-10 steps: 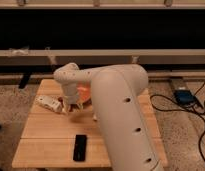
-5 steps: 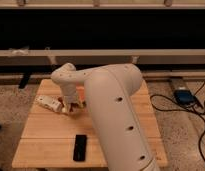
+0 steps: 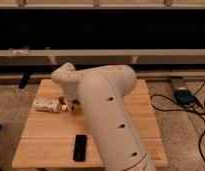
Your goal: Place the pepper in the ceramic cup
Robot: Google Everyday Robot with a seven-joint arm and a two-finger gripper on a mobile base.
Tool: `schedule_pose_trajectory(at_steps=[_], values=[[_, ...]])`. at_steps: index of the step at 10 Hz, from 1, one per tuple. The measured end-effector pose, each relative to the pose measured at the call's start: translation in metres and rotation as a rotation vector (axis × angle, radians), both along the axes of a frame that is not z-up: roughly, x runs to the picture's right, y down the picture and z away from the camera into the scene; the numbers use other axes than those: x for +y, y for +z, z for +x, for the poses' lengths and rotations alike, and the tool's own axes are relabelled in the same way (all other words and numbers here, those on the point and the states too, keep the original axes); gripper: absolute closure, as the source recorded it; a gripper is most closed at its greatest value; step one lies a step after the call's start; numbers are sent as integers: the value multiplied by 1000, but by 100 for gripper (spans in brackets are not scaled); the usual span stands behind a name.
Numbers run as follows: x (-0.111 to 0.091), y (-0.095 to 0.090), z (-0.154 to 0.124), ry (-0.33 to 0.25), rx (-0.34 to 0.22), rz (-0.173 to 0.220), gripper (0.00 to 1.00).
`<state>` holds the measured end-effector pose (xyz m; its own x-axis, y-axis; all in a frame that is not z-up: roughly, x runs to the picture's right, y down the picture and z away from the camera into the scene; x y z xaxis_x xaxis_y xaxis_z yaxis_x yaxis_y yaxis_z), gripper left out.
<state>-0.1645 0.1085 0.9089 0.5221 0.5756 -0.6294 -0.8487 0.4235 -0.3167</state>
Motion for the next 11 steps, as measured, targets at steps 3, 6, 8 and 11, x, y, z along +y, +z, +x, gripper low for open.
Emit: schedule_pose_trajectory(at_steps=[3, 6, 8, 11], values=[[-4, 1, -14, -10, -29, 14, 35], [-7, -1, -39, -24, -80, 29, 35], [-7, 2, -47, -36, -102, 35, 37], [-3, 2, -51, -50, -120, 41, 66]])
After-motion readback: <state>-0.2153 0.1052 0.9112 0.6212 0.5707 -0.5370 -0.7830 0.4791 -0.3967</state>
